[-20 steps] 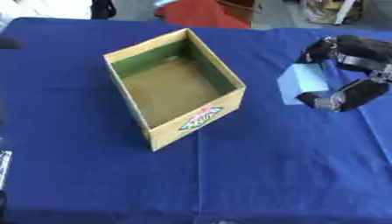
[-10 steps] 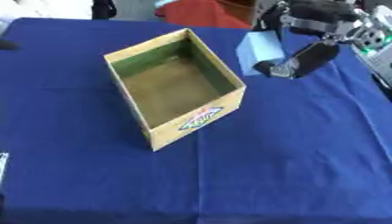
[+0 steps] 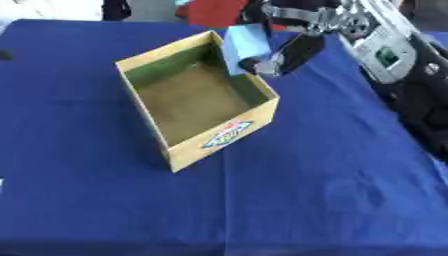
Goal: Pick up objects on the table and place them in the box.
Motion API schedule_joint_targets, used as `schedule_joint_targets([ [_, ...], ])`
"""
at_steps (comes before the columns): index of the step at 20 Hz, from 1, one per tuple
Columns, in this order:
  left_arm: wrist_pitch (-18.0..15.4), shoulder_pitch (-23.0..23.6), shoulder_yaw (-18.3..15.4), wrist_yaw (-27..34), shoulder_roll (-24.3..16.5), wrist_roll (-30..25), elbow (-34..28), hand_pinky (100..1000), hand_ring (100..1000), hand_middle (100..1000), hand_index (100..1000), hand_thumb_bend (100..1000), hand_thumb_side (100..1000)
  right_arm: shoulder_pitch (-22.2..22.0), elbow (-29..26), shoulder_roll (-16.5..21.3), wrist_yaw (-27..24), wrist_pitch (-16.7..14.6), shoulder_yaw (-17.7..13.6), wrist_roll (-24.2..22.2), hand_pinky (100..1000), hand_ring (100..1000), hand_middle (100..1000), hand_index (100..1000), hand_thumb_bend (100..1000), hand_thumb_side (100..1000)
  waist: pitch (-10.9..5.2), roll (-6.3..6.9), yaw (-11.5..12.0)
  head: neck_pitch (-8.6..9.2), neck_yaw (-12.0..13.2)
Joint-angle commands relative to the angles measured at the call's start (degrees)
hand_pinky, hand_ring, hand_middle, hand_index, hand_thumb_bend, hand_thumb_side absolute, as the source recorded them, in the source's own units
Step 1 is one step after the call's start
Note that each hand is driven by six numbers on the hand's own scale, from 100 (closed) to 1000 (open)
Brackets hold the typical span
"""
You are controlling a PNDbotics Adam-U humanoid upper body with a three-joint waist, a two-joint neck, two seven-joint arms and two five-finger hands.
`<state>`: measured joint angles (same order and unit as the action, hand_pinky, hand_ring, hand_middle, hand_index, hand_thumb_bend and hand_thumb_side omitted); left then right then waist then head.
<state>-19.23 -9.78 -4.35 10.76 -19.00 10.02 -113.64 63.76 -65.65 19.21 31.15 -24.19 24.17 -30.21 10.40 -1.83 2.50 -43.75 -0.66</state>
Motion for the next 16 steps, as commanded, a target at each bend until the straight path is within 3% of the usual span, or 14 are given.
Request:
schedule_joint_targets([
  [1,0.00,-1.05,0.24,0.32,-0.24,-0.40,-0.95,567,791,686,727,164,917,3.10,3.57,-3.05,2.64,0.77,-2.37,-0.15,427,517,516,551,100,546,-0.63,0.36,0.25,-0.37,-0.61],
  [8,0.14,-1.68,0.45,0.84,0.31,-0.81,-0.95,566,791,686,726,164,920,5.38,13.42,-12.53,8.70,2.00,-5.83,0.26,432,521,517,552,100,563,-0.02,0.64,1.08,-0.37,-1.45],
  [16,0.34,-2.03,0.64,1.12,0.73,-1.10,-0.95,565,790,686,726,165,922,5.72,21.55,-18.33,15.64,0.98,-8.47,3.24,491,549,539,584,100,600,0.43,0.68,1.96,-0.12,-2.29],
])
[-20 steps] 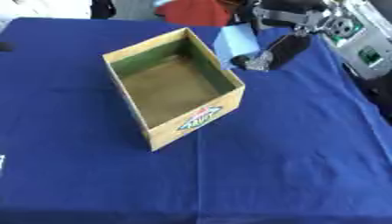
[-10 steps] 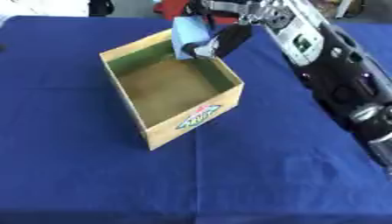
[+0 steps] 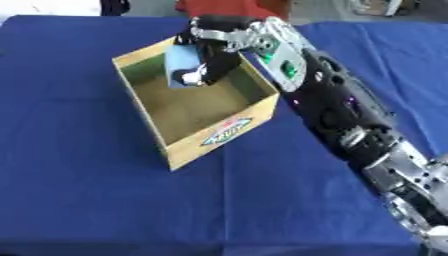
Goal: Pick up objects on the table and place them in the box.
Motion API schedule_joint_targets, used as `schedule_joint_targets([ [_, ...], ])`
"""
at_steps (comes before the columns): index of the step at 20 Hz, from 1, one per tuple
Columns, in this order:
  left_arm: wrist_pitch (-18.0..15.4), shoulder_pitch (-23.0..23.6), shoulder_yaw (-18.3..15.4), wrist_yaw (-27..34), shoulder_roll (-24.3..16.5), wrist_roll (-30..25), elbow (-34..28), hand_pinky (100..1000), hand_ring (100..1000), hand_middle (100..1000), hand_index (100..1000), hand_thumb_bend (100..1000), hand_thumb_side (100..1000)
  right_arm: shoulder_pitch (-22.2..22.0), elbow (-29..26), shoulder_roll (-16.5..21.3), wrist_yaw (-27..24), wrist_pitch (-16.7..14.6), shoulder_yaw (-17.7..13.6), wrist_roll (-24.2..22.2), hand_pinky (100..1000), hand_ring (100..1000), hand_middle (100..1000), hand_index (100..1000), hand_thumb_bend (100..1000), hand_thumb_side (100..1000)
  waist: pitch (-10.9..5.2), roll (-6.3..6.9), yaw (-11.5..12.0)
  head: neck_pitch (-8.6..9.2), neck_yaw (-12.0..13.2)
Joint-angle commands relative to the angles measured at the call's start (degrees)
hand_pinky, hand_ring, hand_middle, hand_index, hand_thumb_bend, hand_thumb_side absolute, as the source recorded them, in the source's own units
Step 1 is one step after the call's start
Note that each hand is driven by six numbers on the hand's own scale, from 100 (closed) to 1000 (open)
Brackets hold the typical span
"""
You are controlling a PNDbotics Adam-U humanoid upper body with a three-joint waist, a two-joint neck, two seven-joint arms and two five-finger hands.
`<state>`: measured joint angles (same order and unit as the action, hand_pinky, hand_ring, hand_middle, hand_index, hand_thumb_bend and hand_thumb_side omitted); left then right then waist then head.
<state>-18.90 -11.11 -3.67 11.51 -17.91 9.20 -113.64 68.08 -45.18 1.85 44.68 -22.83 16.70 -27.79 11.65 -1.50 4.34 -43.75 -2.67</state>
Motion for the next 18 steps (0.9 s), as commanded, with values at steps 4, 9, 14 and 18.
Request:
schedule_joint_targets([
  [4,0.05,-0.88,0.03,0.49,-0.21,-0.38,-0.95,565,790,685,726,165,922,1.03,3.36,-2.53,5.61,0.29,-1.38,0.12,588,594,585,642,100,638,-0.66,0.41,0.43,0.02,-0.55],
  [9,0.08,-0.99,0.08,0.57,-0.04,-0.49,-0.95,565,790,684,726,166,924,0.33,3.96,-3.41,9.80,3.43,-1.87,1.15,665,696,667,740,100,685,-0.39,0.46,0.67,0.43,-0.65],
  [14,0.15,-0.93,0.09,0.56,0.04,-0.55,-0.95,565,790,684,726,165,924,-0.03,3.25,-3.84,14.16,5.12,-1.84,3.66,818,899,820,886,274,718,-0.32,0.55,0.78,0.57,-0.53],
  [18,0.17,-1.00,0.06,0.58,0.11,-0.53,-0.95,565,790,684,726,165,924,-0.62,3.09,-5.04,23.14,4.35,-3.35,3.39,872,948,855,914,384,591,-0.31,0.70,0.75,0.59,-0.43],
])
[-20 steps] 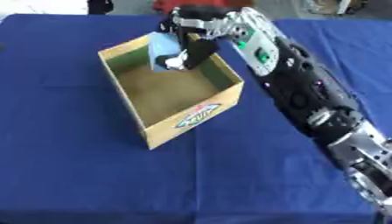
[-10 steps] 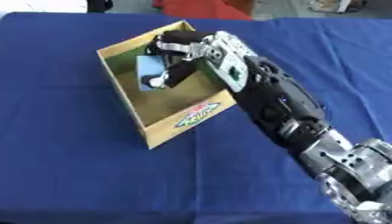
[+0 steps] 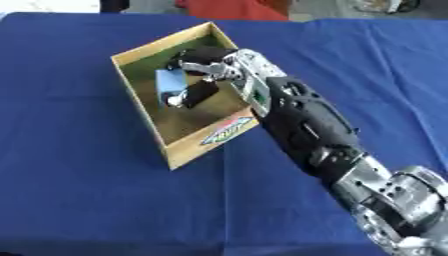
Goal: Pick up objects on the table and place them in the box.
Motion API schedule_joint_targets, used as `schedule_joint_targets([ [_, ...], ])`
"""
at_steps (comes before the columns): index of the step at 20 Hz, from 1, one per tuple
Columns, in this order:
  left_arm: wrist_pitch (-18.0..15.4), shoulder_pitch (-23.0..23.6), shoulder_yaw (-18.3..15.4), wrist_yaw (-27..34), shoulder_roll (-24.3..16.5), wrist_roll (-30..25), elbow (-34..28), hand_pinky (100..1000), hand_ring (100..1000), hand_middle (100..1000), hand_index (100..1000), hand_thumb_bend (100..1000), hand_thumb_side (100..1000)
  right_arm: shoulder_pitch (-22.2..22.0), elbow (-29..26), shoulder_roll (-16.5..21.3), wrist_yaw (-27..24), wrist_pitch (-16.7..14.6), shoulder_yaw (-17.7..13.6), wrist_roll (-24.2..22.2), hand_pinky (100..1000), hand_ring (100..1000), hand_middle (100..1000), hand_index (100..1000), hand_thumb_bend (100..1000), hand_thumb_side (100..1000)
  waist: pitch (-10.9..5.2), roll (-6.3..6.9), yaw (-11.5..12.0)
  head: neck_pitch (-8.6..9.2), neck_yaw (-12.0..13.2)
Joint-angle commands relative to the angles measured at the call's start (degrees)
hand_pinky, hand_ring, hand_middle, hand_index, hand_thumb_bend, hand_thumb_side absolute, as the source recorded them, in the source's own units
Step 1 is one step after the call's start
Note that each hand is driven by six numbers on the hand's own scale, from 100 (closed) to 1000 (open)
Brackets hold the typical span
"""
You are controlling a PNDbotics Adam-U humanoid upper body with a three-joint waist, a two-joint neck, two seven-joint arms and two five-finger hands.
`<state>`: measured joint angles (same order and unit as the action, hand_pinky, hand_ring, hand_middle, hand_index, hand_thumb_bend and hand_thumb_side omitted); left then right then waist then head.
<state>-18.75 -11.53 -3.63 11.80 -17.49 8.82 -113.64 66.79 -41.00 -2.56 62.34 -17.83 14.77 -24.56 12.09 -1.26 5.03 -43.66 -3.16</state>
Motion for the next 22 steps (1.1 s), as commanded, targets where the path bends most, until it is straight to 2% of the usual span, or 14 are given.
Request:
schedule_joint_targets([
  [1,0.02,-0.56,0.02,0.29,-0.28,-0.14,-0.95,565,790,684,726,165,924,0.44,-0.79,-1.05,7.52,-1.58,-2.33,0.11,876,951,859,919,348,531,-0.75,0.49,0.00,0.53,0.08],
  [2,0.02,-0.55,0.00,0.30,-0.27,-0.13,-0.95,566,790,684,727,162,922,0.26,-0.47,-1.39,8.41,-2.46,-3.24,0.09,869,939,849,918,271,328,-0.76,0.53,-0.06,0.56,0.13],
  [3,0.01,-0.55,-0.01,0.31,-0.27,-0.12,-0.95,566,790,684,727,162,921,0.16,-0.25,-1.58,8.50,-3.09,-3.98,0.18,867,937,848,918,262,305,-0.76,0.55,-0.11,0.59,0.18],
  [4,0.00,-0.56,-0.01,0.32,-0.27,-0.13,-0.95,566,790,683,727,155,916,0.10,-0.13,-1.65,8.22,-3.32,-4.53,0.41,859,925,841,914,190,100,-0.77,0.58,-0.16,0.60,0.24],
  [6,-0.02,-0.54,0.00,0.38,-0.26,-0.17,-0.95,566,789,683,728,152,914,-0.01,-0.03,-1.67,7.08,-3.02,-5.00,1.25,861,914,835,911,131,100,-0.79,0.62,-0.24,0.65,0.24],
  [11,-0.04,-0.52,-0.05,0.54,-0.31,-0.16,-0.95,567,789,682,728,149,913,-0.20,0.17,-1.52,4.00,-1.22,-4.91,2.66,869,911,836,922,116,100,-0.86,0.68,-0.39,0.69,0.19],
  [16,0.13,-0.45,-0.05,0.46,-0.32,-0.26,-0.95,566,790,683,728,152,917,-0.30,-0.63,-1.35,3.23,0.10,-4.73,3.77,861,899,826,925,102,100,-0.89,0.74,-0.50,0.74,0.22],
  [21,0.26,-0.32,-0.10,0.37,-0.34,-0.32,-0.95,567,789,684,728,155,918,-0.11,-2.98,-0.90,1.82,1.20,-4.62,5.09,855,894,823,936,115,100,-1.10,0.84,-0.68,0.66,0.26],
  [22,0.28,-0.31,-0.10,0.39,-0.34,-0.30,-0.95,567,789,684,728,155,919,-0.02,-3.59,-0.70,1.54,1.32,-4.51,4.96,864,905,838,947,157,100,-1.16,0.85,-0.72,0.65,0.26],
])
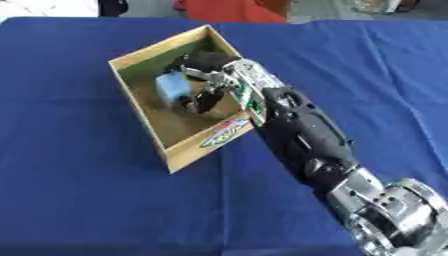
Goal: Pick up objects on the table and place them in the box.
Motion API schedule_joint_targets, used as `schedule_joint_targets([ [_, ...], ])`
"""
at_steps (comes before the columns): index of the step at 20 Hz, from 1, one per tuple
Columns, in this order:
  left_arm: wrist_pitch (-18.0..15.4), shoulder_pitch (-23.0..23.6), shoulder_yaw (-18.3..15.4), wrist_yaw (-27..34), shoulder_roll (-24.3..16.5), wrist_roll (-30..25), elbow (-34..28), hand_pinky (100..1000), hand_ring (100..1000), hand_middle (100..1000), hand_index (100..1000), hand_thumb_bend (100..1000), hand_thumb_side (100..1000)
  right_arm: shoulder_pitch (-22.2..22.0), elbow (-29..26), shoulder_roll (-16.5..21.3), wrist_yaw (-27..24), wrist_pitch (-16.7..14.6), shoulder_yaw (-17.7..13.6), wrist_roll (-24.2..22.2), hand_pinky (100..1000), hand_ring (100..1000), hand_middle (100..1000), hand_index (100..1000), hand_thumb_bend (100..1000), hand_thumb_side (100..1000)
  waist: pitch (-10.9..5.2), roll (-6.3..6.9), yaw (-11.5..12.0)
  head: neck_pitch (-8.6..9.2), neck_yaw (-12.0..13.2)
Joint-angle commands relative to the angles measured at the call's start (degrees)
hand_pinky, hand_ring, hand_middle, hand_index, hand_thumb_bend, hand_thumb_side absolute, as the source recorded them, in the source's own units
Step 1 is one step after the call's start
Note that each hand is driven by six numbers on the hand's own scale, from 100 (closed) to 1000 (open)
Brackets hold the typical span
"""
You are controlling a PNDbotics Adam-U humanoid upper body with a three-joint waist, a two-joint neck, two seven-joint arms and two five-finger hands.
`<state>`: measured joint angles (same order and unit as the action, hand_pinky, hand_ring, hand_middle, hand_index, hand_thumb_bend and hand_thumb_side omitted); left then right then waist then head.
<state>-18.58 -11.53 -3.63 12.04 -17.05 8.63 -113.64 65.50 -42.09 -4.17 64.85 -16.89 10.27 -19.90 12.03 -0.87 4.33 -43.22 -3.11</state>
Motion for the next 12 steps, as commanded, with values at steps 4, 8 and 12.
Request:
schedule_joint_targets([
  [4,0.20,-0.17,-0.14,0.11,-0.84,-0.10,-0.95,567,789,684,728,154,916,1.91,-4.98,2.27,-0.18,-0.51,0.69,-2.13,911,948,888,983,294,135,-1.41,0.47,-0.23,0.25,0.26],
  [8,0.22,-0.03,-0.15,0.11,-0.84,-0.10,-0.95,567,789,684,728,153,915,1.83,-6.25,2.82,0.25,-1.66,0.67,-4.81,944,974,914,1000,336,367,-1.55,0.55,-0.40,0.18,0.34],
  [12,0.23,0.02,-0.14,0.09,-0.79,-0.09,-0.95,567,789,684,729,150,915,1.64,-6.02,2.92,0.58,-2.46,0.64,-6.94,935,962,906,1000,284,100,-1.42,0.58,-0.46,0.15,0.28],
])
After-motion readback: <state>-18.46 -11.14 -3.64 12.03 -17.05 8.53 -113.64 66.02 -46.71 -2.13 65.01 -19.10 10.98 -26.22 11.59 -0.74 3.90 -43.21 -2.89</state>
